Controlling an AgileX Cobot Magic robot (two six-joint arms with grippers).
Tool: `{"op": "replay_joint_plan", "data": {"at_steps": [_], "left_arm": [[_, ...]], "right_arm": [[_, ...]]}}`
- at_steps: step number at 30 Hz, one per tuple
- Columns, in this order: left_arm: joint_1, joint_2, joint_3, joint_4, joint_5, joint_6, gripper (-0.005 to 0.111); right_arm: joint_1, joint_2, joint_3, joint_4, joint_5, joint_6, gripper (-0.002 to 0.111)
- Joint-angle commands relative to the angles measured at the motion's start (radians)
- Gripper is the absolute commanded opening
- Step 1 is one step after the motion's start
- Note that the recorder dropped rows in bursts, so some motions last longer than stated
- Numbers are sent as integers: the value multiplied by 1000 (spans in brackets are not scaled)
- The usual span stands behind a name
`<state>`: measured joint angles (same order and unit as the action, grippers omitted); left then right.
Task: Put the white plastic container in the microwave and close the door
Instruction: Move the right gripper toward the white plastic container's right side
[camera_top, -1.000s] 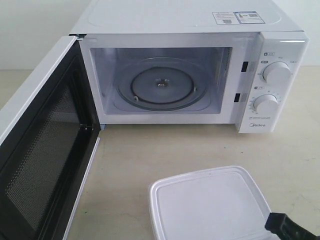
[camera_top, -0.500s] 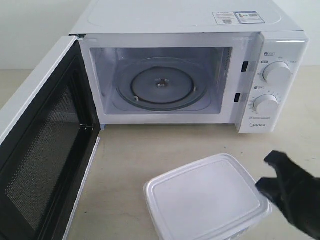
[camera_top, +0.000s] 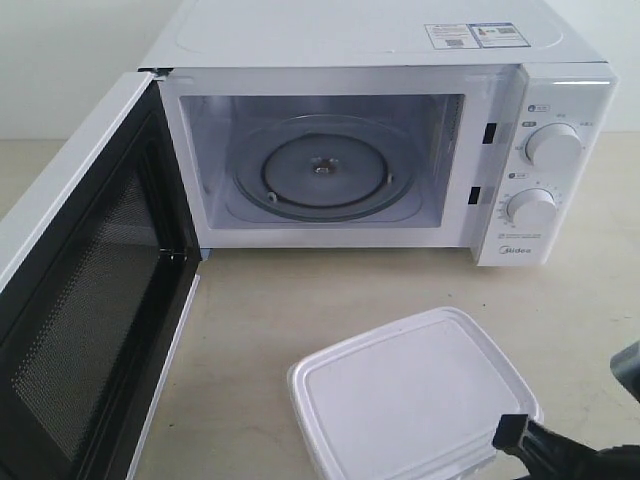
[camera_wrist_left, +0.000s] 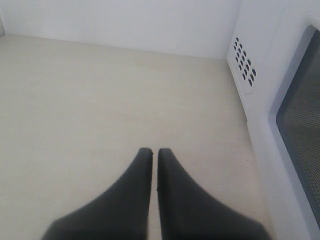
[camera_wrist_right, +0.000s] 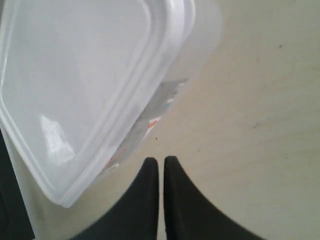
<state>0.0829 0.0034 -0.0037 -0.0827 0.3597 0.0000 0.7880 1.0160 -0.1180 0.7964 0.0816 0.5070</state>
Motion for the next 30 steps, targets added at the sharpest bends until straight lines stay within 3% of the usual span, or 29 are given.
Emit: {"op": "replay_joint_plan", "data": {"at_steps": [1,4,9,15,20,26,30], "left_arm": [[-2,-3,4,-7,-3,0,4],[-2,-3,4,-7,-3,0,4],[-2,-3,4,-7,-3,0,4],[-2,-3,4,-7,-3,0,4],[-2,-3,4,-7,-3,0,4],[-2,-3,4,-7,-3,0,4],[-2,-3,4,-7,-3,0,4]], "right_arm": [[0,-6,-4,-23,-40,-40,0],[0,46,-4,-21,-188,-40,0],[0,209,-8,-18,-193,-14,0],[-7,321,-156,-18,-502,-27,0],[-23,276,-189,-18,-450,-77,0],[-23,67,-172,-17,-325,-187,0],[-62,-38,-172,-34,-254,-192,15]]}}
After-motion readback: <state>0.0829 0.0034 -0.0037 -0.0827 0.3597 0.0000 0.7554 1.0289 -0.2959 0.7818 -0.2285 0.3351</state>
